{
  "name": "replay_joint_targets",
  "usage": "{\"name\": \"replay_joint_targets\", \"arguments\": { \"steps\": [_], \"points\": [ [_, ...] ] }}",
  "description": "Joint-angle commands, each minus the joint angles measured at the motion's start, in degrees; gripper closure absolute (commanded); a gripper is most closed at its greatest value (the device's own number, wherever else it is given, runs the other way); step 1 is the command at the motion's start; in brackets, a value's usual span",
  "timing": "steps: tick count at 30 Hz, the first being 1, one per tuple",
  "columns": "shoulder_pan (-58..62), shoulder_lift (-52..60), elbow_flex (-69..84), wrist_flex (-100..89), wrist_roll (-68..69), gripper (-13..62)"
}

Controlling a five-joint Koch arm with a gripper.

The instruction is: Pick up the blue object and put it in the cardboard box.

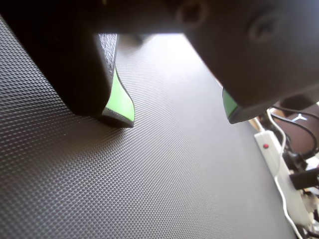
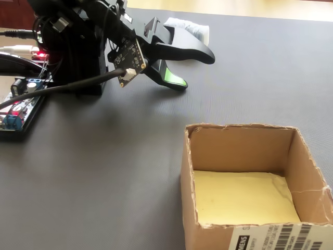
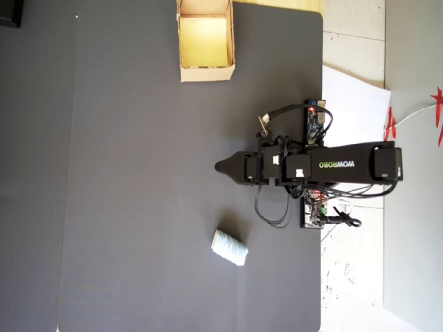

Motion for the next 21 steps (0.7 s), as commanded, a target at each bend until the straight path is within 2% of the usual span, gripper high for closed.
{"name": "replay_joint_targets", "arguments": {
  "steps": [1,21],
  "points": [
    [0.00,5.10,2.29,6.68,0.18,14.7],
    [-0.79,5.10,2.29,6.59,2.37,14.1]
  ]
}}
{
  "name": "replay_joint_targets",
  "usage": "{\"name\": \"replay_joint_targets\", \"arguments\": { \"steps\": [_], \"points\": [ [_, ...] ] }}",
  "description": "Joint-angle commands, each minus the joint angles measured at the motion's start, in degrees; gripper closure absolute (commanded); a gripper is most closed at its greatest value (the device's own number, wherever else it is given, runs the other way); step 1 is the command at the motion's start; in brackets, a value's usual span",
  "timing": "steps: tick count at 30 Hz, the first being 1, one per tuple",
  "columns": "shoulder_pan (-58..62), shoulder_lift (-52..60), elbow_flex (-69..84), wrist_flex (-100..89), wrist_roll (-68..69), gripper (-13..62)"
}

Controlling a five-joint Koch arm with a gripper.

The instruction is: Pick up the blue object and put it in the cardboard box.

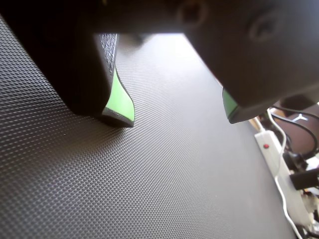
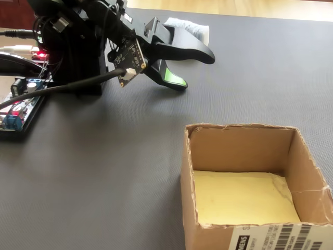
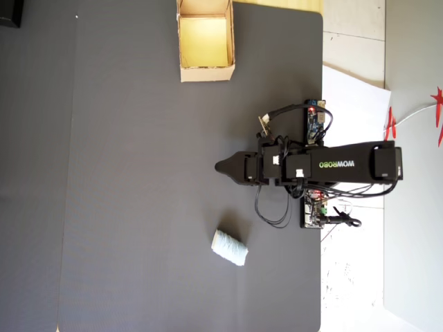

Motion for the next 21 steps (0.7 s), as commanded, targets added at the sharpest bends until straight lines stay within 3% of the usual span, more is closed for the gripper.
{"name": "replay_joint_targets", "arguments": {
  "steps": [1,6,21],
  "points": [
    [-0.09,5.01,2.29,6.59,2.11,14.0],
    [-6.59,5.01,2.02,6.06,9.93,14.9],
    [-32.08,5.01,0.09,6.68,12.39,15.7]
  ]
}}
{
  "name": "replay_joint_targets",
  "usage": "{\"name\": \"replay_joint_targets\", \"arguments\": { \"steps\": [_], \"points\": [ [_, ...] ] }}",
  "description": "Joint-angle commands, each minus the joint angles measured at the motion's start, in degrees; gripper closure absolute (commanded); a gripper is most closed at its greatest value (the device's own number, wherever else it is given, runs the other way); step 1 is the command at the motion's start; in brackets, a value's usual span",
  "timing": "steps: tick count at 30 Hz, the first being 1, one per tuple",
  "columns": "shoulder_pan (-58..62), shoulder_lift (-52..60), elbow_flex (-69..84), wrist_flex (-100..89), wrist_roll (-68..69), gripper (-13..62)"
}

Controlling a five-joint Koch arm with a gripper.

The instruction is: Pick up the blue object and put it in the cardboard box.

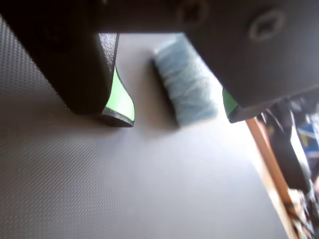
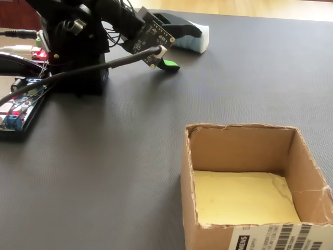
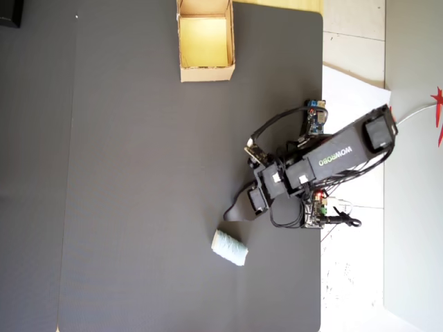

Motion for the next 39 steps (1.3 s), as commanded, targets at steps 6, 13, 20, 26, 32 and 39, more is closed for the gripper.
{"name": "replay_joint_targets", "arguments": {
  "steps": [6,13,20,26,32,39],
  "points": [
    [-9.23,5.01,-4.57,10.11,3.78,15.7],
    [-12.74,3.87,-10.20,12.74,3.87,15.7],
    [-12.57,-8.70,-29.00,20.65,4.22,15.9],
    [-13.10,-18.63,-37.44,29.79,4.22,16.0],
    [-13.80,-27.42,-42.80,32.17,5.45,16.2],
    [-13.62,-31.46,-42.54,30.59,12.04,16.4]
  ]
}}
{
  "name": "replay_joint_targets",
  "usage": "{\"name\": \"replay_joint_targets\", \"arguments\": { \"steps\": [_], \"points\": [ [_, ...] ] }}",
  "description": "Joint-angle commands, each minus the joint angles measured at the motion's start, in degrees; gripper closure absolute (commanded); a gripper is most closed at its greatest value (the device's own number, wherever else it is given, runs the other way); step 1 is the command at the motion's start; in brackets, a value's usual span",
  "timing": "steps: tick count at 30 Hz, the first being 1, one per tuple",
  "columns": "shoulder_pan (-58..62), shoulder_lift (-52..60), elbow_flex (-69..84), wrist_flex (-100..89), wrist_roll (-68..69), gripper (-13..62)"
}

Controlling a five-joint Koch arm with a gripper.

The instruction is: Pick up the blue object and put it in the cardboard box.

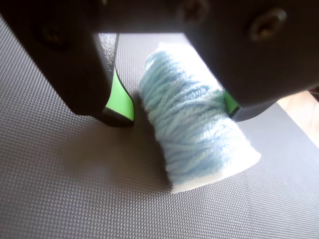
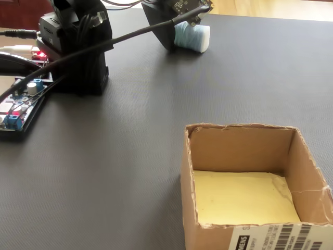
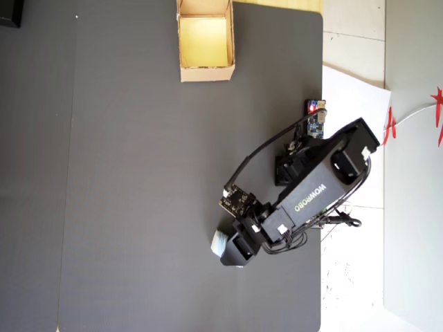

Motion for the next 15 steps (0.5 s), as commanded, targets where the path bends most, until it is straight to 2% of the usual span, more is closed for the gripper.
{"name": "replay_joint_targets", "arguments": {
  "steps": [1,7,9,10,15],
  "points": [
    [-0.88,-1.76,-4.39,-1.58,12.83,16.6],
    [-0.88,-3.96,-2.64,-7.56,13.54,28.1],
    [-0.70,-3.96,-0.53,-13.10,12.04,38.6],
    [-0.62,-3.96,0.18,-14.77,11.60,41.4],
    [0.97,-2.55,1.85,-17.67,10.55,42.0]
  ]
}}
